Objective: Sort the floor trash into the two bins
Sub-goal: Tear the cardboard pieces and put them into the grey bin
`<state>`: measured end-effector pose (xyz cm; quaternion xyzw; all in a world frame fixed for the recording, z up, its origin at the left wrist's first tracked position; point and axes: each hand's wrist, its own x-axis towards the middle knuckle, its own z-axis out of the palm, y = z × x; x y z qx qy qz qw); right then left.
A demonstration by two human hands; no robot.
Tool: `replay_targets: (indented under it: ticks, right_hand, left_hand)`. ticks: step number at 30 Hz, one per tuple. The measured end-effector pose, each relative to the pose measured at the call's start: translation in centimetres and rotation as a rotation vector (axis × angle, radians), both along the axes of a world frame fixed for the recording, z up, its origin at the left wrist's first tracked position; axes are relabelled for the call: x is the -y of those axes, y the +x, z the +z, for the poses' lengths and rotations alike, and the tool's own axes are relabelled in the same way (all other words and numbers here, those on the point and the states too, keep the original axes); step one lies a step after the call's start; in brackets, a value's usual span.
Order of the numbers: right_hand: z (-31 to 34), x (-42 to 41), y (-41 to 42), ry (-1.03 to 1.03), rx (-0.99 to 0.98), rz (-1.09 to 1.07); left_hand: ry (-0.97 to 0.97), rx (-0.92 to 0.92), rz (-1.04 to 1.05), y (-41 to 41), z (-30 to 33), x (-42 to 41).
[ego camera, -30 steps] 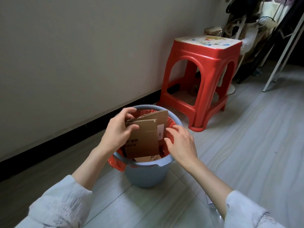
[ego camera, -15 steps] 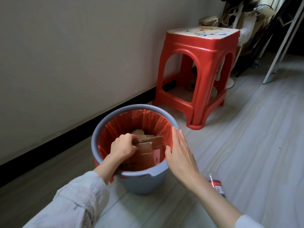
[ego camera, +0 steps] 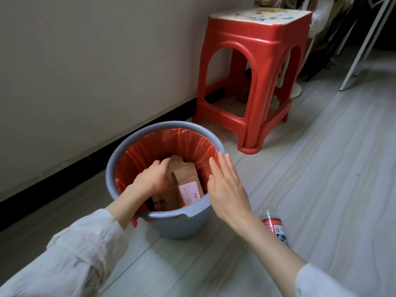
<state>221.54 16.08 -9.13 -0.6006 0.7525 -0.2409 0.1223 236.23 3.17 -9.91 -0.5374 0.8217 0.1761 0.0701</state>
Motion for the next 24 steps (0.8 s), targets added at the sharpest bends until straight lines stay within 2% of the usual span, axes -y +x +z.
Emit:
replay_targets:
  ticks: [3,5,10,14,19,24]
  right_hand:
    - [0.4,-1.5,-0.5,0.007,0.124,0.035]
    - [0.7,-3.3,-1.7,0.006,0.205,0.026]
    - [0.5,-11.2,-7.0,0.036,0.221,-0.206]
    - [-1.1,-19.4,-11.2,0.183,0.204,-0.345]
    - [-5.3,-31.3,-15.5,0.411,0.228,-0.561]
    - [-10.2,-40.5,-14.6,0.526,0.267,-0.725]
  left_hand:
    - [-0.265,-0.302,-0.093,-0.6,2.7,-2.8]
    - [-0.35,-0.489,-0.178,-1.7,4.3,-5.1]
    - [-0.383,-0.643,-0.538,-7.7,5.3,-13.1]
    - [-0.159,-0.513,-0.729,-13.2,2.2,-18.9]
    - [0.121,-0.162,-0.923,-18.5,-4.9,-27.0]
    - [0.267,0.097,-1.184,-18.3,-11.4,-33.0]
